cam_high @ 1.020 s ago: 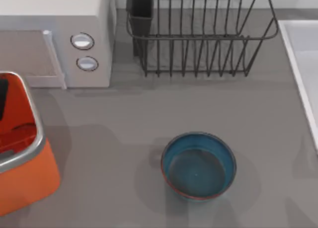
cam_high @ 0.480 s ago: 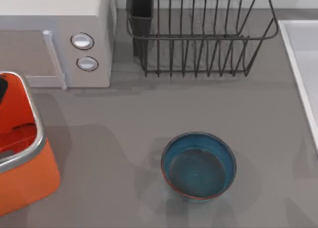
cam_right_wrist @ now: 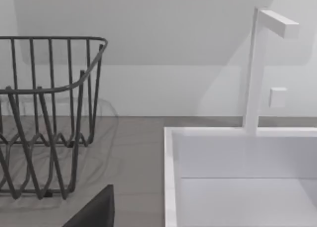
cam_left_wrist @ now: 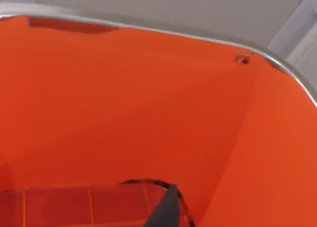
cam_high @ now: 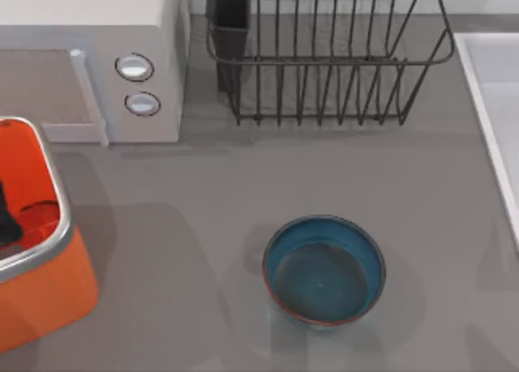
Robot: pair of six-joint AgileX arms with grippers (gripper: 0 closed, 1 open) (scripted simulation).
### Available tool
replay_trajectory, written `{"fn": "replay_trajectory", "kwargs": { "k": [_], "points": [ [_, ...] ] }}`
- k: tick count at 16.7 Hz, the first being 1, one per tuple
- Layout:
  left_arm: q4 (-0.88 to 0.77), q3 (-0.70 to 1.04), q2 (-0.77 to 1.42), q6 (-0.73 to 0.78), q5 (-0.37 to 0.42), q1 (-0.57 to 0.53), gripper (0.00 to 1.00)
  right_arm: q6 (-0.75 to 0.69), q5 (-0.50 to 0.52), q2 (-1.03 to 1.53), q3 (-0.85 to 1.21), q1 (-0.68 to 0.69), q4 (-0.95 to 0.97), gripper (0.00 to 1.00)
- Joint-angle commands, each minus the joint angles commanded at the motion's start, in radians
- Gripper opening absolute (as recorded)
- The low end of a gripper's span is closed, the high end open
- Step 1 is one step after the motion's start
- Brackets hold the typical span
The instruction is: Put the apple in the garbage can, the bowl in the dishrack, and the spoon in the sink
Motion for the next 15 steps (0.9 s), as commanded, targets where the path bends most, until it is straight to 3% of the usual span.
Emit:
{"fn": "replay_trajectory", "kwargs": {
  "k": [6,15],
  "points": [
    [0.256,-0.258,-0.376,0.361,0.014,-0.001,1.0,0.0,0.0,0.0,0.0,0.0,0.0,1.0],
    [0.3,-0.299,-0.428,0.41,0.016,-0.002,1.0,0.008,0.001,0.01,0.01,0.009,-0.009,1.0]
  ]
}}
